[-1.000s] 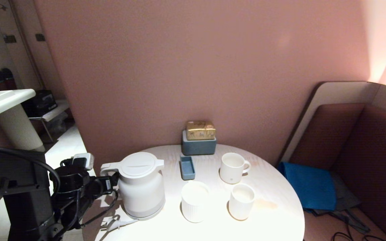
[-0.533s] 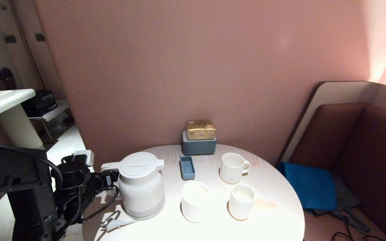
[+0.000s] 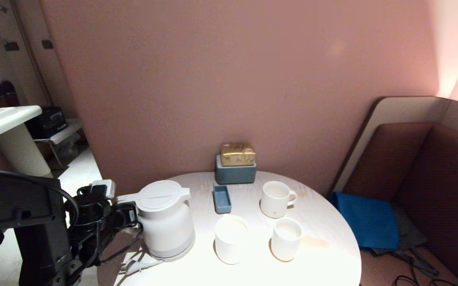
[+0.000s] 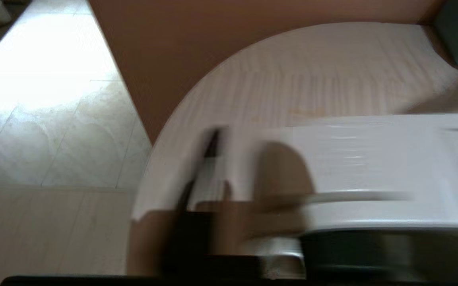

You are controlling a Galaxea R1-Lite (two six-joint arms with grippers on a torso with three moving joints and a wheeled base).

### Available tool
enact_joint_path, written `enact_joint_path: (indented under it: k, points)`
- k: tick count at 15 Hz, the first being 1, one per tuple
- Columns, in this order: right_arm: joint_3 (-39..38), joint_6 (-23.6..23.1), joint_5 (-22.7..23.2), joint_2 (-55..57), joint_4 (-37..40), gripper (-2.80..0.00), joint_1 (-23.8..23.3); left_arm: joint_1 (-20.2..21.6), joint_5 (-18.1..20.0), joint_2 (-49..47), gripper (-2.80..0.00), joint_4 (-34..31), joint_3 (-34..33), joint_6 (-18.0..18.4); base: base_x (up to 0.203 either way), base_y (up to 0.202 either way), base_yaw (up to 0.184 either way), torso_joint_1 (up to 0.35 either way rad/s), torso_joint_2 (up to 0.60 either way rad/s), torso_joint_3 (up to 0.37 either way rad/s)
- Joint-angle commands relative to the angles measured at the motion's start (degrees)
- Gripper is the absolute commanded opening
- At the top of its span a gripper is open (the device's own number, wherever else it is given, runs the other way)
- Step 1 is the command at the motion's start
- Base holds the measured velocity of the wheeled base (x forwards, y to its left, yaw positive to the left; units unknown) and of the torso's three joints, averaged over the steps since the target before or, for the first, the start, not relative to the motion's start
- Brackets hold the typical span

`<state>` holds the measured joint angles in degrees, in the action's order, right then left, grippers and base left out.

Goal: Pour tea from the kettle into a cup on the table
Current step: Pick up the kettle

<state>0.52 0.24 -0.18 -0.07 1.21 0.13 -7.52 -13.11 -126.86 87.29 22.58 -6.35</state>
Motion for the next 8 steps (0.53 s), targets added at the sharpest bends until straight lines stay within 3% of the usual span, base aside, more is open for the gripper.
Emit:
enact_joint_path:
  k: [1,8]
  points:
    - [0.00,0.02,0.01,0.07,0.02,-2.80,0.04,0.05,-0.51,-0.26,-2.80,2.66,0.12,0.11,0.000,0.000,0.000,0.000,0.00,0.000]
    - [0.00,0.02,0.01,0.07,0.02,-2.80,0.04,-0.18,-0.35,2.19,-2.80,2.66,3.67,-0.06,0.000,0.000,0.000,0.000,0.00,0.000]
